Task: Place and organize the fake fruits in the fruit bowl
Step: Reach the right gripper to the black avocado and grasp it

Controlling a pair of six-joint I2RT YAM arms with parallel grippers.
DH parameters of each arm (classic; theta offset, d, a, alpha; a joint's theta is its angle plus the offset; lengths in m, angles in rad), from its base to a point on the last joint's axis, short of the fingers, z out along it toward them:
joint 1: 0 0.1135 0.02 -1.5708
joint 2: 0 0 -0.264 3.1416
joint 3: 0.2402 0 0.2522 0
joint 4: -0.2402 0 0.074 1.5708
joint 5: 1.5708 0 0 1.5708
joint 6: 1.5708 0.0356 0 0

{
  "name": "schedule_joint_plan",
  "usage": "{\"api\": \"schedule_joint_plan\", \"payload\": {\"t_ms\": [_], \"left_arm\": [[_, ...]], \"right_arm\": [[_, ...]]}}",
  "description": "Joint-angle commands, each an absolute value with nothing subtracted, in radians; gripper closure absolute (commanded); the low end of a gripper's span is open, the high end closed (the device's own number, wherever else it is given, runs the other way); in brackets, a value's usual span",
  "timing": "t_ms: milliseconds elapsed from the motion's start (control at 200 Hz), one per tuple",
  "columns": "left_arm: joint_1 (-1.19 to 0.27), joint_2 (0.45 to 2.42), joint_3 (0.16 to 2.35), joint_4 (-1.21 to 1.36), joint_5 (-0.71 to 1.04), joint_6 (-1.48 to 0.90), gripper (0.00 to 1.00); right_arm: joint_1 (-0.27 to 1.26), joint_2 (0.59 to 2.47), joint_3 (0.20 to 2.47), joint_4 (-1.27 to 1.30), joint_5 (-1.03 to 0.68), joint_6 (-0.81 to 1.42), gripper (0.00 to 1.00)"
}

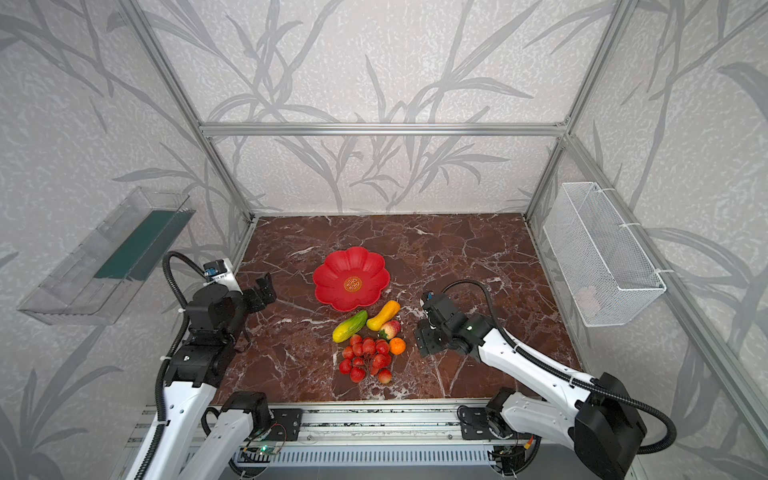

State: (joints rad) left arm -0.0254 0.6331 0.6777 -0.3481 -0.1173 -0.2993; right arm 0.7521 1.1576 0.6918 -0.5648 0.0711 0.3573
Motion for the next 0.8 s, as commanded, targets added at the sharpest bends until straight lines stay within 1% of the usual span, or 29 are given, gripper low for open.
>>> {"api": "schedule_joint_plan", "payload": {"t_ms": [0, 155, 280, 395, 470, 530, 615, 675, 795], "left_arm": [[-0.025, 0.631, 0.688, -0.398, -0.107, -0.306, 0.04], [-0.026, 0.594, 0.67, -0.383, -0.12, -0.313, 0.03], [-0.026, 0.578, 0.663, -0.375, -0.126, -0.315, 0.03], [-0.025, 0.578, 0.663, -0.373, -0.126, -0.314, 0.03], [-0.025, 0.579, 0.663, -0.372, -0.126, -0.314, 0.03], [-0.025, 0.577, 0.661, -0.372, -0.127, -0.315, 0.03], [-0.024, 0.575, 0.661, -0.373, -0.126, -0.316, 0.03], [-0.024, 0.575, 0.661, -0.372, -0.123, -0.318, 0.03], [-0.024, 0.577, 0.66, -0.37, -0.118, -0.322, 0.03]], "right_arm": [[0.778, 1.234, 0.72, -0.537, 0.141, 0.396, 0.14], [0.778, 1.354, 0.759, -0.52, 0.185, 0.378, 0.2], [0.778, 1.408, 0.761, -0.502, 0.232, 0.372, 0.26], [0.778, 1.428, 0.762, -0.472, 0.246, 0.363, 0.38], [0.778, 1.43, 0.772, -0.463, 0.246, 0.354, 0.48], [0.778, 1.419, 0.788, -0.466, 0.243, 0.343, 0.55], [0.778, 1.381, 0.832, -0.489, 0.235, 0.326, 0.62], [0.778, 1.352, 0.87, -0.494, 0.224, 0.313, 0.65], [0.778, 1.331, 0.969, -0.469, 0.167, 0.29, 0.66]]}}
